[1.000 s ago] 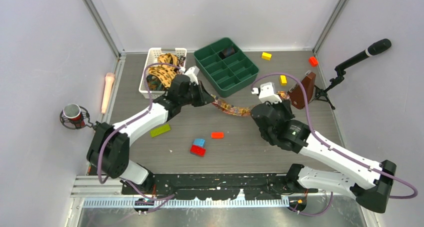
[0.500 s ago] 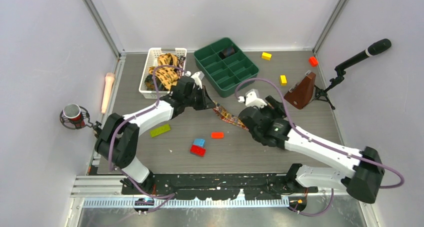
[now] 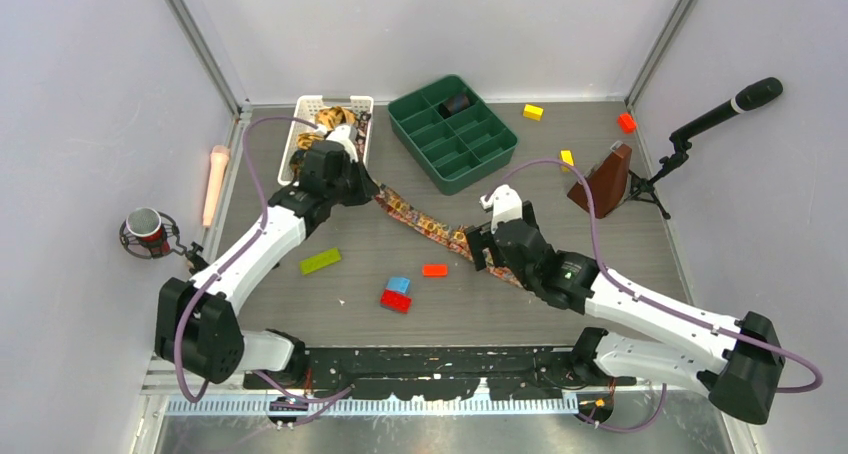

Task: Roll the ties
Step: Flatten out the tie at the center of the board.

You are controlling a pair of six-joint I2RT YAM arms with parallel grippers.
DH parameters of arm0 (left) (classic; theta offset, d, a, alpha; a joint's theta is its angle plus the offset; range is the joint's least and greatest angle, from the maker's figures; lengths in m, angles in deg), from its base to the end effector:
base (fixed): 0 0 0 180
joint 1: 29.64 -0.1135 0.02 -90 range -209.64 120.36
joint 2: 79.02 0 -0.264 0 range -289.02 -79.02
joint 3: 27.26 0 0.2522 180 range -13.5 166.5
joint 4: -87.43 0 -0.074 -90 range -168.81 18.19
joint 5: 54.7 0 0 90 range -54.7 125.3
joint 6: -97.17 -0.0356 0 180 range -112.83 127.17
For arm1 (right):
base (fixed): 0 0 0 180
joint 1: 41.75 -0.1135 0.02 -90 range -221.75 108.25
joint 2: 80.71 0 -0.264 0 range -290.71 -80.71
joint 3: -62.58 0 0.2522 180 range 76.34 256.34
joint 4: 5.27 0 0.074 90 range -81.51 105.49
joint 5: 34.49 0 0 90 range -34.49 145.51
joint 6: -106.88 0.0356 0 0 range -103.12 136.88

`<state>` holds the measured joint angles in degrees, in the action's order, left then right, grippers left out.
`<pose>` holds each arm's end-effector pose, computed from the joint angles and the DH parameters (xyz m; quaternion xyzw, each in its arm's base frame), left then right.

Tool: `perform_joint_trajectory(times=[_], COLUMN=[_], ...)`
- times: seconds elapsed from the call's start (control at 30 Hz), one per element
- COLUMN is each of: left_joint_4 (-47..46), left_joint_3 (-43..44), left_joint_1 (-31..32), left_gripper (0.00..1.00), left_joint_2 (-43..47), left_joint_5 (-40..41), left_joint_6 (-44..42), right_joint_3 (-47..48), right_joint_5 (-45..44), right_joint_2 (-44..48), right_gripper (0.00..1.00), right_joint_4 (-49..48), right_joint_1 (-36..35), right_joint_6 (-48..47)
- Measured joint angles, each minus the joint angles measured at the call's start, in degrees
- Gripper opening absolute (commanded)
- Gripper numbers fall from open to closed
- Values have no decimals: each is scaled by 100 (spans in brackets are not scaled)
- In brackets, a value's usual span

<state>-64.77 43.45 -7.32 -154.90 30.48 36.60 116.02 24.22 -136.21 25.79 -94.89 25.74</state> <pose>0.2751 -0.1162 0.2872 -0.0344 0.8775 -0.2414 0.4130 0.1407 0.1569 0.2649 -0.2002 0.8327 0.0329 0.5152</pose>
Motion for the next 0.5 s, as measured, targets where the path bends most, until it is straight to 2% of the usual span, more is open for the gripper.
perform_joint_trajectory(times=[0.2, 0.3, 0.43, 0.5], left_joint_4=[896, 1233, 1637, 1766], left_joint_3=[640, 968, 1355, 1486], left_joint_1=[7, 4, 4, 4], left_gripper=[0, 0, 0, 0], left_joint_2=[-9, -9, 13, 42], left_joint_5=[549, 931, 1349, 1478], left_joint_6=[-516, -732, -949, -1040], right_joint_3=[98, 308, 822, 896], right_joint_5=[286, 291, 234, 221], right_joint_2=[-509, -769, -1158, -1279], right_gripper=[93, 87, 80, 73], right_joint_4=[144, 514, 1139, 1344], right_joint_1=[195, 358, 918, 1237], right_joint_6=[433, 907, 1799, 2177])
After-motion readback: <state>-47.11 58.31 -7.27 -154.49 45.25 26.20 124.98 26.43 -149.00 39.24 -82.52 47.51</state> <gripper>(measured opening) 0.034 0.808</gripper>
